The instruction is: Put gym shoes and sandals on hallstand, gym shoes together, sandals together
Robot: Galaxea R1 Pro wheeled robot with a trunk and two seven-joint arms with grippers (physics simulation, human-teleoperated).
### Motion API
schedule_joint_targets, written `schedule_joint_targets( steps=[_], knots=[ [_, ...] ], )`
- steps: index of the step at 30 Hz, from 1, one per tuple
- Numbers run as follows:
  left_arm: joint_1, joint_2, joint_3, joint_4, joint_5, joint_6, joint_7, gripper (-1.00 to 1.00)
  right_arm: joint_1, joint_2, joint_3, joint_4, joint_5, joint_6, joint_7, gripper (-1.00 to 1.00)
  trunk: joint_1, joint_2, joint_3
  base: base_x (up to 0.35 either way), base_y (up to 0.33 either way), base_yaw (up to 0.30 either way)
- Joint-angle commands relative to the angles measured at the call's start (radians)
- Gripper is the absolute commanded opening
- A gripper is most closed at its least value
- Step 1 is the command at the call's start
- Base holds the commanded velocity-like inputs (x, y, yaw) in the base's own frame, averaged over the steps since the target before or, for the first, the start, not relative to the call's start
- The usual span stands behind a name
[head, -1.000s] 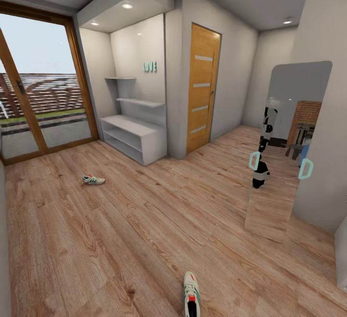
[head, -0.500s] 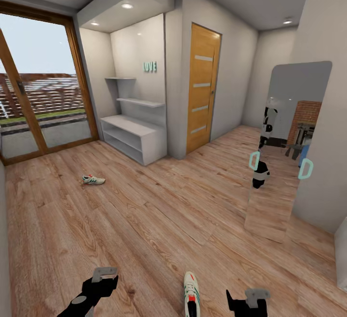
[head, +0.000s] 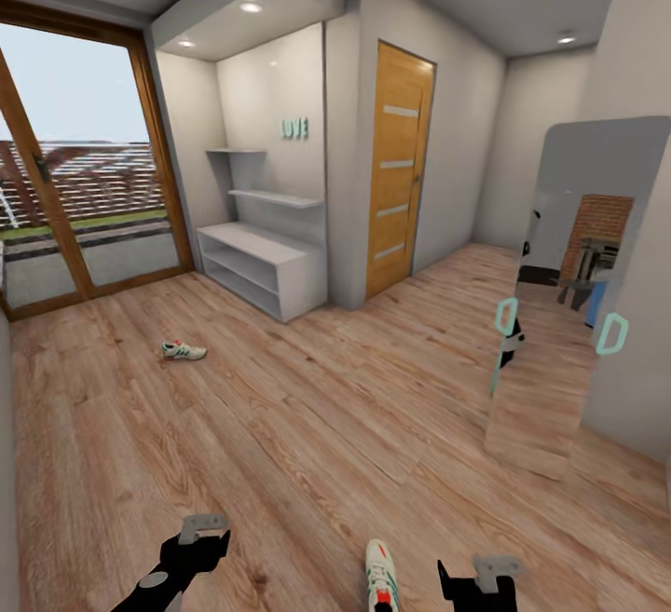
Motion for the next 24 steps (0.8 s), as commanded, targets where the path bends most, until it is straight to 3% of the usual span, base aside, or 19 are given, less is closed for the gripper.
schedule_joint_targets(
  steps=[1,11,24],
  knots=[
    [-0.001,0.000,0.001,0.001,0.004,-0.003,-0.001,1.00,0.000,0.000,0.000,0.001,0.001,-0.003,0.000,1.00,0.000,-0.001,-0.002,0.044,0.024,0.120],
    [-0.001,-0.003,0.001,0.000,0.005,-0.004,-0.001,1.00,-0.001,0.000,0.000,0.002,0.001,-0.004,-0.003,1.00,0.000,-0.001,-0.009,0.030,0.006,0.123],
    [-0.002,-0.006,0.001,0.000,0.005,-0.004,-0.001,1.00,-0.001,0.000,-0.001,0.002,0.001,-0.005,-0.005,1.00,0.000,-0.001,-0.010,0.200,0.000,0.010]
  ],
)
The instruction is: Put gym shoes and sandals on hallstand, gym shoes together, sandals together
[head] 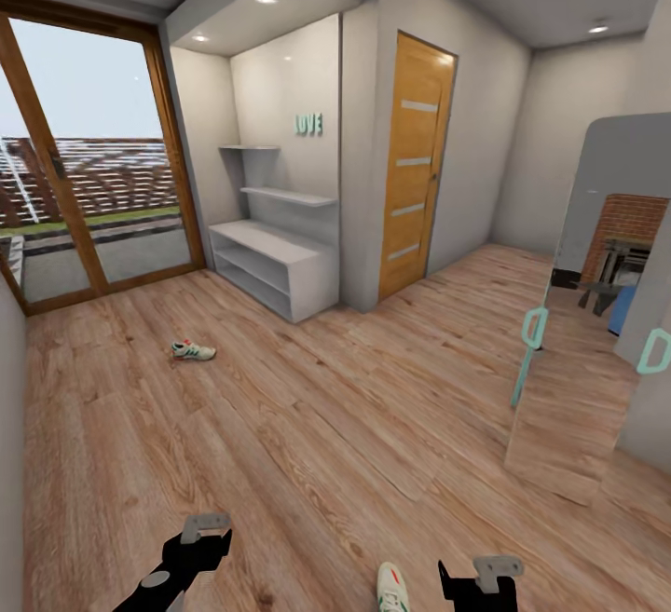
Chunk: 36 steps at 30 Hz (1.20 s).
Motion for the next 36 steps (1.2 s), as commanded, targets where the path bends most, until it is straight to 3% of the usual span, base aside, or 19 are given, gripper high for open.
schedule_joint_targets(
  steps=[1,27,36],
  knots=[
    [0.000,0.000,0.000,0.001,0.004,-0.003,-0.001,1.00,-0.001,0.000,0.000,0.001,0.001,-0.003,0.000,1.00,0.000,0.000,-0.001,0.050,0.000,0.001],
    [-0.001,0.000,-0.002,0.001,0.004,-0.002,-0.004,1.00,-0.001,0.000,-0.002,0.001,-0.002,-0.002,-0.003,1.00,0.000,0.000,-0.001,0.006,0.000,0.000],
    [-0.001,0.002,-0.003,0.001,0.004,-0.002,-0.005,1.00,-0.001,0.000,-0.002,0.000,-0.002,-0.001,-0.003,1.00,0.035,-0.063,-0.029,0.000,0.000,0.000]
  ],
)
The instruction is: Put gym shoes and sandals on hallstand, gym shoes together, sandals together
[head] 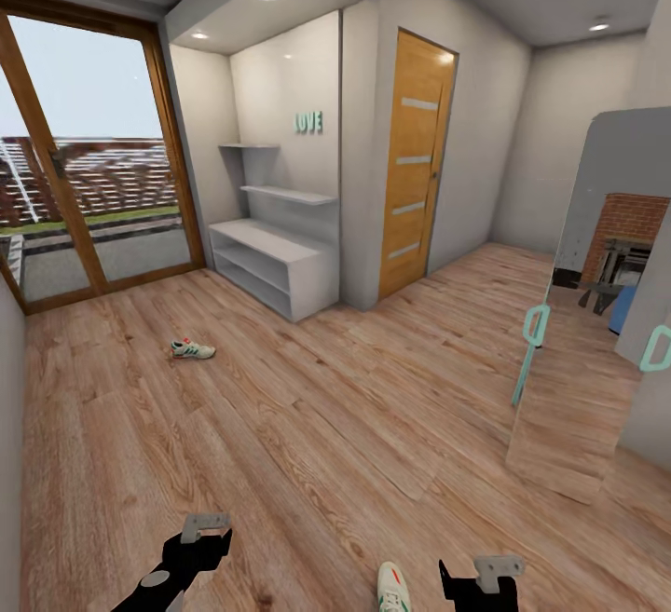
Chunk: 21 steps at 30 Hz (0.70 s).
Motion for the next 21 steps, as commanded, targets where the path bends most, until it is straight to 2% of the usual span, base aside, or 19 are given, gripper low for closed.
schedule_joint_targets(
  steps=[1,21],
  knots=[
    [-0.001,0.000,0.000,0.001,0.004,-0.003,-0.001,1.00,-0.001,0.000,0.000,0.000,0.001,-0.003,0.000,1.00,0.004,-0.008,-0.004,0.000,0.000,0.000],
    [-0.001,0.005,0.000,0.001,0.004,-0.004,-0.001,1.00,-0.001,0.000,0.002,0.001,0.002,-0.002,0.001,1.00,0.081,-0.148,-0.067,0.000,0.000,0.000]
  ],
)
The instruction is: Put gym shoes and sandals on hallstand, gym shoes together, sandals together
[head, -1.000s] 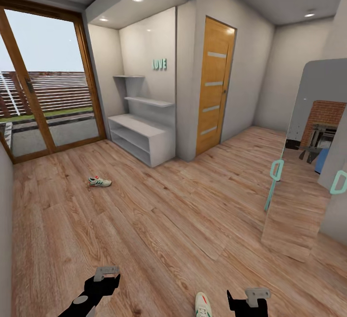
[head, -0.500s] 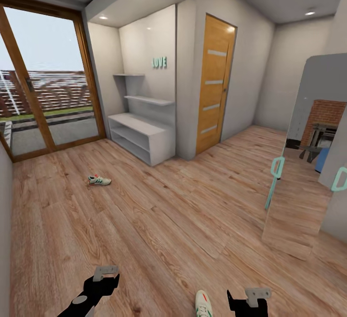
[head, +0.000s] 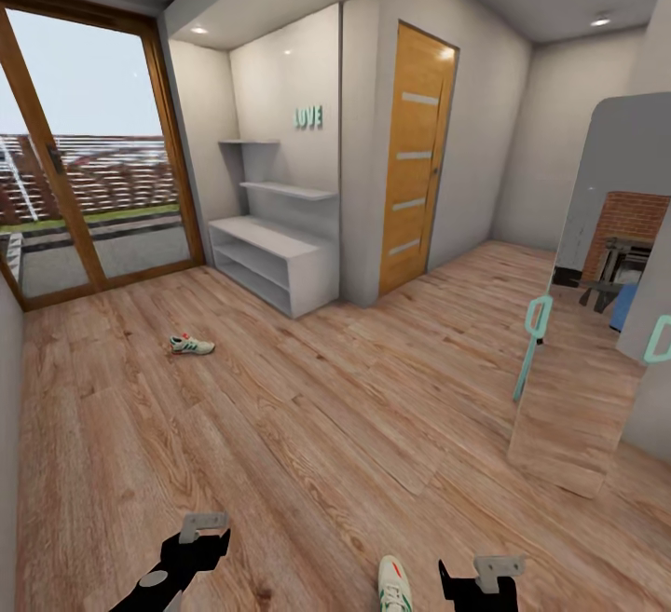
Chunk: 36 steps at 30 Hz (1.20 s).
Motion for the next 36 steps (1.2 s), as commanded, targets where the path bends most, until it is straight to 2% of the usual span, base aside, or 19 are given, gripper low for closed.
schedule_joint_targets(
  steps=[1,36],
  knots=[
    [-0.001,0.000,0.000,0.001,0.004,-0.003,-0.001,1.00,-0.001,0.000,0.000,0.000,0.001,-0.003,0.000,1.00,0.004,-0.008,-0.004,0.000,0.000,0.000],
    [-0.001,-0.001,0.000,0.002,0.004,-0.004,0.000,1.00,-0.001,0.000,0.001,0.001,0.002,-0.003,-0.001,1.00,0.138,-0.253,-0.114,0.000,0.000,0.000]
  ],
)
